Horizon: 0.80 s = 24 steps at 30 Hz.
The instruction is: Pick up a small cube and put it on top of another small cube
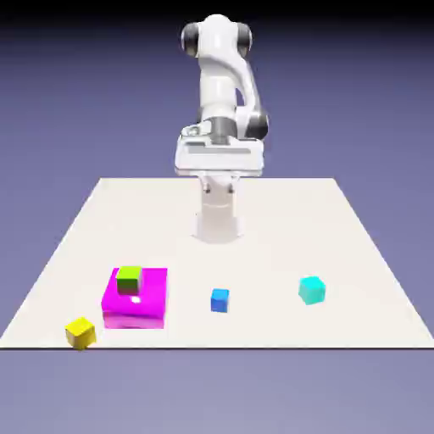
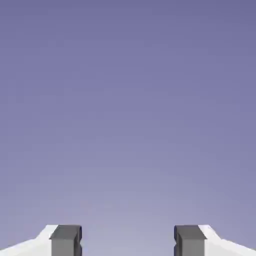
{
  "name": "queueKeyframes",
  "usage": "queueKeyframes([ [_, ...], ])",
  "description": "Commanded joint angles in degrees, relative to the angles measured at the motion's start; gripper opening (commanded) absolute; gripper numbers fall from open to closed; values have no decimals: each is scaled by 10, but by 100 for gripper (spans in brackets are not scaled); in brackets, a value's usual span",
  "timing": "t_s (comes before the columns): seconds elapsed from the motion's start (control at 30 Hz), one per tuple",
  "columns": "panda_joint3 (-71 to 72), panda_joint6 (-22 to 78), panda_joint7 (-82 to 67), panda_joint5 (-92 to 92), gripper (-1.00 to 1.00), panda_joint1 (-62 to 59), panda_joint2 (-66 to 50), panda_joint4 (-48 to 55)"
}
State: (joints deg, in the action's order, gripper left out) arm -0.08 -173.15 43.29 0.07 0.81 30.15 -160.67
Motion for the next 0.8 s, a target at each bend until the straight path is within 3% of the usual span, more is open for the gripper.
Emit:
queueKeyframes([
  [0.0, -1, 7, 7, 1, 0, 1, -21, 3],
  [0.57, -12, 124, 119, 10, 0, 18, -360, 47],
  [0.77, -4, 39, 114, 17, 0, 12, -464, 66],
])
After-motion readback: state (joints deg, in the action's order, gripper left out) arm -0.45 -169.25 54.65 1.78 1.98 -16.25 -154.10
